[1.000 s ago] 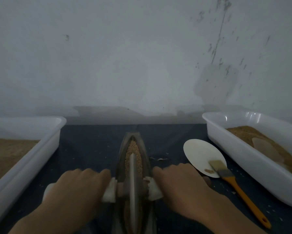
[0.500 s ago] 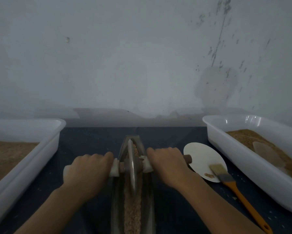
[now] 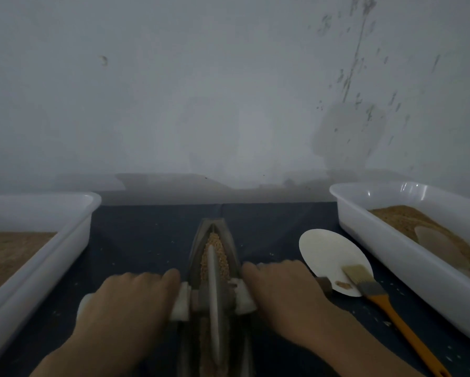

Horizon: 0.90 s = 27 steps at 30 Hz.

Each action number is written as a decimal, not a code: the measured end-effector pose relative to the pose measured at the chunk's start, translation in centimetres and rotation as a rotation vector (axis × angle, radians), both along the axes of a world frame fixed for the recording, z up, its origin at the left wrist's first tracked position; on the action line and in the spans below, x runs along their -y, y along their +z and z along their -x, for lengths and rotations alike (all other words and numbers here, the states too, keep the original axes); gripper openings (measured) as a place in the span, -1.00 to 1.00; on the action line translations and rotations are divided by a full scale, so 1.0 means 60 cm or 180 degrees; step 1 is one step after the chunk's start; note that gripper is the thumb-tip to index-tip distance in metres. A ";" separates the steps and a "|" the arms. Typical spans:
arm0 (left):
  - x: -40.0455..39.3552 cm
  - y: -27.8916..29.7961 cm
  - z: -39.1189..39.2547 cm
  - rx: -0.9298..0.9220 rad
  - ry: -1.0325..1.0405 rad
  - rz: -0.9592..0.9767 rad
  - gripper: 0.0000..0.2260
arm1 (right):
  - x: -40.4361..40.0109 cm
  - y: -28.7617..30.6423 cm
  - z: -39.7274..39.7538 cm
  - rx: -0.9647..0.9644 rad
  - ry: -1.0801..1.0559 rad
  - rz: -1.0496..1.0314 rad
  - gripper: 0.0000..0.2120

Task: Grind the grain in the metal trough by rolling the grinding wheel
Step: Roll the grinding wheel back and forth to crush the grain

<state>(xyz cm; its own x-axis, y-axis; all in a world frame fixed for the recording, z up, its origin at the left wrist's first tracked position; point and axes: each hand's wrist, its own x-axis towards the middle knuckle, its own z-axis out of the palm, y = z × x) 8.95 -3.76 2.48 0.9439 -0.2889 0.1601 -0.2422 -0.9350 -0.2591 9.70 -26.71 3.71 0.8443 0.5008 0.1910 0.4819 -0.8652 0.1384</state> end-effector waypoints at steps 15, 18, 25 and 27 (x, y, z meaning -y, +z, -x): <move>-0.002 0.037 0.033 -0.0802 0.0075 0.0550 -0.67 | -0.008 0.015 0.023 -0.0057 0.0123 0.0081 -0.81; 0.004 0.050 0.055 -0.1307 0.0252 0.0551 -0.69 | -0.011 0.017 0.050 -0.0162 0.0130 0.0226 -0.82; 0.001 0.032 0.027 -0.0343 -0.0076 0.0228 -0.63 | -0.003 0.002 0.011 0.0024 0.0009 0.0049 -0.76; 0.002 0.019 -0.003 0.0163 -0.0147 0.0248 -0.66 | -0.001 -0.007 -0.020 0.0146 -0.0018 -0.0015 -0.73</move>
<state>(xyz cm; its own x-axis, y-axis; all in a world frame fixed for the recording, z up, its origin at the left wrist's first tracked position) 9.12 -3.89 3.65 0.9198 -0.3168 0.2313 -0.2740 -0.9409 -0.1992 10.92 -26.67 3.32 0.8373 0.4951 0.2319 0.4703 -0.8686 0.1560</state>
